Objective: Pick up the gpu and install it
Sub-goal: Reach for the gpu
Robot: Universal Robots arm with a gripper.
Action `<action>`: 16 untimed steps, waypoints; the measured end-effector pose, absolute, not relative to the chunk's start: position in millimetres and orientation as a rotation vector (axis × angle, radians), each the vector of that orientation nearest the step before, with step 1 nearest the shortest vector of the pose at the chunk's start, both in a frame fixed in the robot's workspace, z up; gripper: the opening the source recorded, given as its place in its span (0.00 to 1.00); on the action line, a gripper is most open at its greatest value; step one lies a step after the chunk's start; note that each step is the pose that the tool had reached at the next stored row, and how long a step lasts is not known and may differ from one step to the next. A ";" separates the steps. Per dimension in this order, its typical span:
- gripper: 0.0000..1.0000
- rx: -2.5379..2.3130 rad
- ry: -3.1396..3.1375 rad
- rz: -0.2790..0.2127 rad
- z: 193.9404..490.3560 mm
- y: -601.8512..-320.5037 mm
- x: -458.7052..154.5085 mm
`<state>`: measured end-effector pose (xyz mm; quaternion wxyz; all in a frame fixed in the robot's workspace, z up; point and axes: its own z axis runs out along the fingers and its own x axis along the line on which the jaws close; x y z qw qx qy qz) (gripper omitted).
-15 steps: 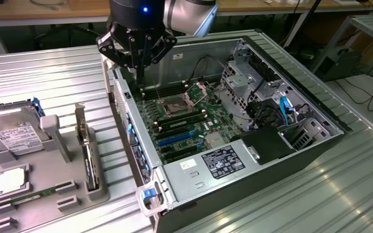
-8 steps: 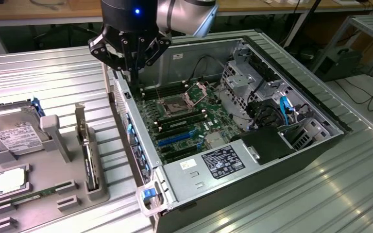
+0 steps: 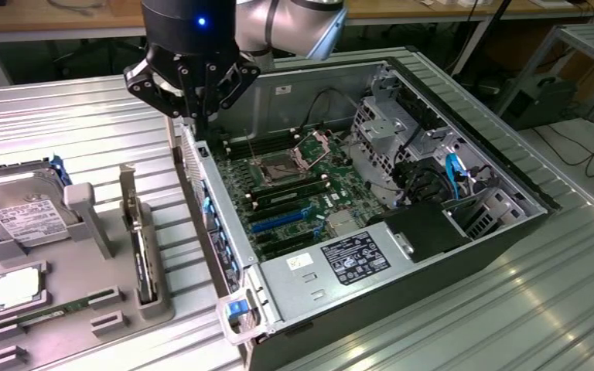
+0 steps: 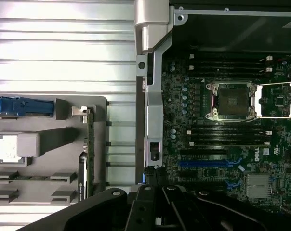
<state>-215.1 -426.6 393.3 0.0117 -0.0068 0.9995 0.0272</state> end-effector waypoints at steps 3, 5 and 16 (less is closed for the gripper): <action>0.11 -0.029 3.117 0.085 393.3 -428.6 -221.6; 0.11 -0.033 3.117 0.085 393.4 -429.9 -225.8; 0.11 -0.056 3.117 0.086 393.3 -436.8 -248.5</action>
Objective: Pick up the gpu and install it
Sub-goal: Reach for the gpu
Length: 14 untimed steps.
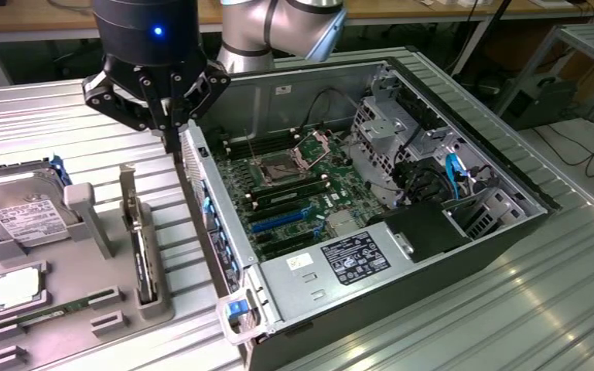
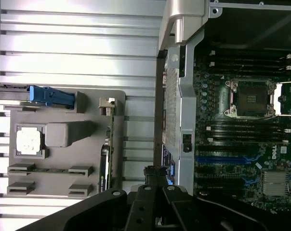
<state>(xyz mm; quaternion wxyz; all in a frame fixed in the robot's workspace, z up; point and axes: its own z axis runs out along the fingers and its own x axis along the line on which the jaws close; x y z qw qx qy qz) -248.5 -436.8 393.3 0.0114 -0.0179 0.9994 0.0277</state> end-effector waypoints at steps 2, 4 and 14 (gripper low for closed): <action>0.11 -0.059 3.117 0.086 393.3 -437.7 -252.0; 0.11 -0.063 3.117 0.087 393.3 -438.8 -255.8; 0.11 -0.076 3.117 0.087 393.4 -442.7 -285.8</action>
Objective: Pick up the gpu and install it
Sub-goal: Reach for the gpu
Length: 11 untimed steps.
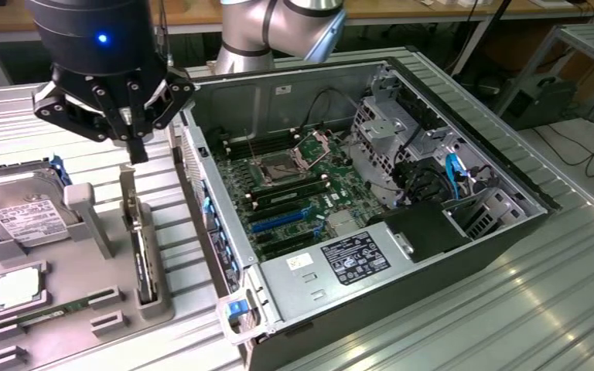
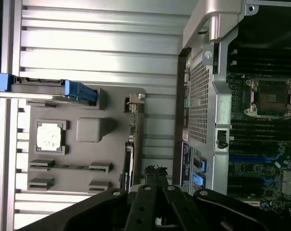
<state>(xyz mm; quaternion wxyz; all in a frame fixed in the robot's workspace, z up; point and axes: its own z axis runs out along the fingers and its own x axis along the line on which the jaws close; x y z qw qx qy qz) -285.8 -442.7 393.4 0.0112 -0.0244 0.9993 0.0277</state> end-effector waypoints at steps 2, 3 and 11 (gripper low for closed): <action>0.11 -0.079 3.117 0.087 393.3 -444.1 -290.6; 0.11 -0.080 3.117 0.087 393.3 -444.8 -292.9; 0.11 -0.092 3.117 0.089 393.4 -457.6 -307.7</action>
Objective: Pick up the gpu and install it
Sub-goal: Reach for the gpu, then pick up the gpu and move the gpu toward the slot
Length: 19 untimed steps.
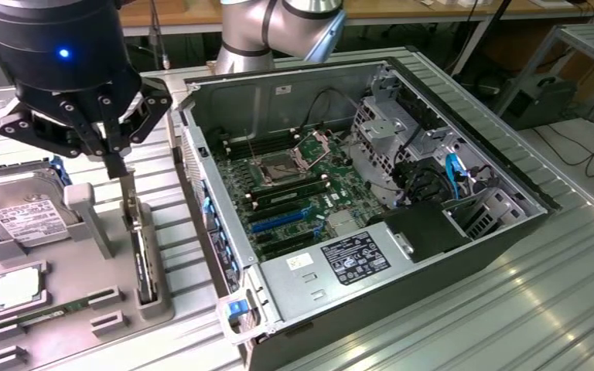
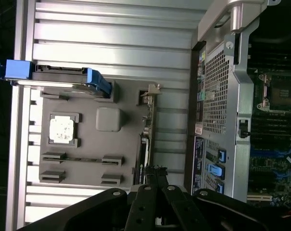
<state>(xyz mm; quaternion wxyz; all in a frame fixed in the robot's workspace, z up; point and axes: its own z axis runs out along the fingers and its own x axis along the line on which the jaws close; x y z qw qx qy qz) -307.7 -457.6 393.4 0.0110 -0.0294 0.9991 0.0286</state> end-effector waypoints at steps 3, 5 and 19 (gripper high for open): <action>0.11 -0.093 3.117 0.090 393.3 -458.2 -311.5; 0.11 -0.093 3.117 0.090 393.2 -458.2 -312.5; 0.11 -0.094 3.117 0.092 393.2 -460.6 -322.9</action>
